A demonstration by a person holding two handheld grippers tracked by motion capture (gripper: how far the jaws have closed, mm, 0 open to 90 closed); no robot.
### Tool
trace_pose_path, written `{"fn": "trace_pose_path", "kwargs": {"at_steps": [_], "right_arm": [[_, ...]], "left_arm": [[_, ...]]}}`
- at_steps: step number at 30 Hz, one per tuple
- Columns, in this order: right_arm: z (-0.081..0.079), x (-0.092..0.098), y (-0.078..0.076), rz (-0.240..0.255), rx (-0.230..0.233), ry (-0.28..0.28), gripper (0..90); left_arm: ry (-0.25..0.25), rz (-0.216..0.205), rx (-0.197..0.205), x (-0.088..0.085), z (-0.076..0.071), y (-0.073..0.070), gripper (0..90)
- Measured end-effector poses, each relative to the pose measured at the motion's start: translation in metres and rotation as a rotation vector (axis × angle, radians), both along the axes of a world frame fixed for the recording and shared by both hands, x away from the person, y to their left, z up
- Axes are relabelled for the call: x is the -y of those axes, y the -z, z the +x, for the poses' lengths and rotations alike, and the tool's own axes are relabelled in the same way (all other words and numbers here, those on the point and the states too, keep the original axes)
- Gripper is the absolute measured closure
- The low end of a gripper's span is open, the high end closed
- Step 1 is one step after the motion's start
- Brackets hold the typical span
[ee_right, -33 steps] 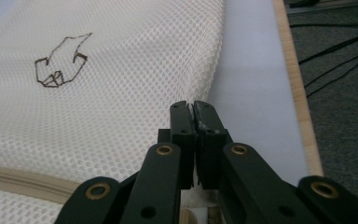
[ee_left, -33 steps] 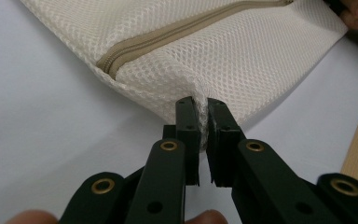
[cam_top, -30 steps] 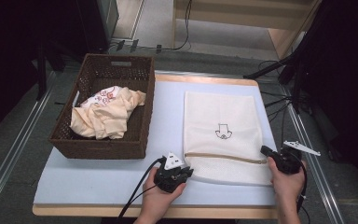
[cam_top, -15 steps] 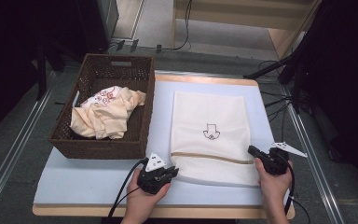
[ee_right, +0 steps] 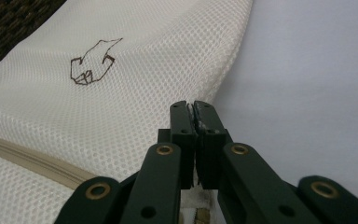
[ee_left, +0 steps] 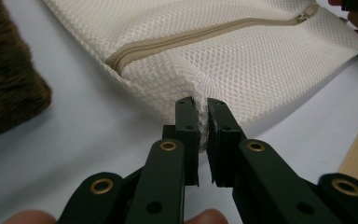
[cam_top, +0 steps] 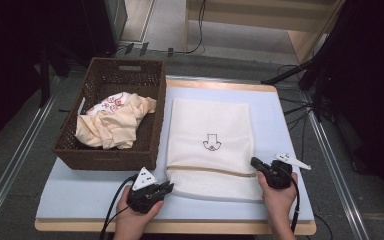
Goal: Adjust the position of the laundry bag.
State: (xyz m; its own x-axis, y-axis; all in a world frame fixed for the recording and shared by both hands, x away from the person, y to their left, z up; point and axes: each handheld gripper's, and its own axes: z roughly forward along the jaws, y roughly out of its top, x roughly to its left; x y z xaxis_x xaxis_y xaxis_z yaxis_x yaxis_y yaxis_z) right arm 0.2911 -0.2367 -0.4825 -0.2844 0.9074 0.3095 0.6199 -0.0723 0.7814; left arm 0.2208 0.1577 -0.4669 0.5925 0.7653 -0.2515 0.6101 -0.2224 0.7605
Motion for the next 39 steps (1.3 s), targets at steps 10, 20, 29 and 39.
{"fn": "trace_pose_path", "kwargs": {"at_steps": [10,20,29,39], "right_arm": [[0.003,-0.021,-0.001,-0.018,0.017,-0.037,88.1],[0.006,-0.020,-0.002,0.008,0.018,-0.052,64.1],[-0.006,-0.006,-0.015,-0.021,0.074,-0.067,15.7],[-0.014,-0.002,-0.009,0.002,0.063,-0.079,11.8]], "left_arm": [[-0.017,0.004,0.006,-0.021,-0.003,-0.002,84.0],[0.005,-0.013,0.025,-0.021,-0.005,0.002,61.3],[0.033,-0.102,0.081,-0.026,-0.008,-0.008,22.6],[0.096,-0.091,0.137,-0.023,-0.009,-0.009,0.4]]}}
